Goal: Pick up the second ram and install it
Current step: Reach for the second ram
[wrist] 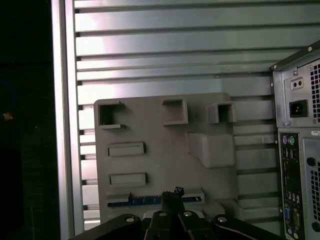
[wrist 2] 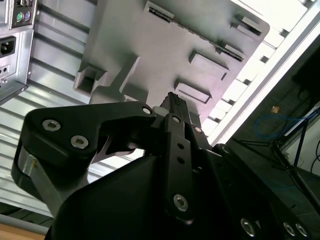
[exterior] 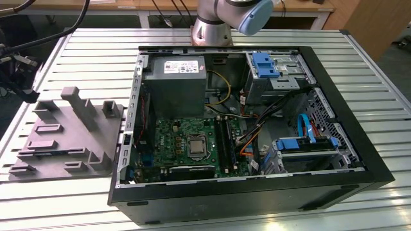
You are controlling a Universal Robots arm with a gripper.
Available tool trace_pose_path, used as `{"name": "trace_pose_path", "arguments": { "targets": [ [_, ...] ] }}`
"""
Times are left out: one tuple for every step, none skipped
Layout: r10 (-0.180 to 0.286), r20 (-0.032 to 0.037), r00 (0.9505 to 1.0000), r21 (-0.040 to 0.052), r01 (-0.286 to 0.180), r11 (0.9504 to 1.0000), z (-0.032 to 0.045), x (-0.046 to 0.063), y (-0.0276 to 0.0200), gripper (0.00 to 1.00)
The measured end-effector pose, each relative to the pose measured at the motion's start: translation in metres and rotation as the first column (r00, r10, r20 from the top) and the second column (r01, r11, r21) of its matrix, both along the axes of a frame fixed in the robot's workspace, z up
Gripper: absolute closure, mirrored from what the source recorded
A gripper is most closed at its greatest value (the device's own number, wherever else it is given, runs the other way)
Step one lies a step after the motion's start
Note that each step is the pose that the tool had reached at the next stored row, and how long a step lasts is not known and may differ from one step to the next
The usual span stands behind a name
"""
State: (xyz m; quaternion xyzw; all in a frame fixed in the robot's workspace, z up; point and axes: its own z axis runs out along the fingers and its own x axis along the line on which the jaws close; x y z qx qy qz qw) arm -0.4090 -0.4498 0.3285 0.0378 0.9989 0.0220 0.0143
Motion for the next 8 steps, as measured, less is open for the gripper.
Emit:
{"name": "trace_pose_path", "arguments": {
  "targets": [
    [0.000, -0.0001, 1.0000, 0.0000, 0.000, 1.0000, -0.0010, 0.000, -0.0018, 0.90],
    [0.000, -0.0001, 1.0000, -0.0001, 0.000, 1.0000, -0.0022, -0.001, -0.0036, 0.90],
    [0.000, -0.0001, 1.0000, 0.0000, 0.000, 1.0000, -0.0035, -0.001, -0.0054, 0.90],
    [0.000, -0.0001, 1.0000, -0.0001, 0.000, 1.0000, -0.0046, -0.001, -0.0070, 0.90],
    [0.000, -0.0001, 1.0000, 0.0000, 0.000, 1.0000, -0.0057, -0.001, -0.0087, 0.90],
    [0.000, -0.0001, 1.0000, -0.0001, 0.000, 1.0000, -0.0067, -0.002, -0.0105, 0.90],
    [0.000, 0.0000, 1.0000, 0.0000, 0.000, 1.0000, -0.0074, -0.002, -0.0122, 0.90],
    [0.000, 0.0000, 1.0000, 0.0000, 0.000, 1.0000, -0.0082, -0.002, -0.0139, 0.90]
  ]
}}
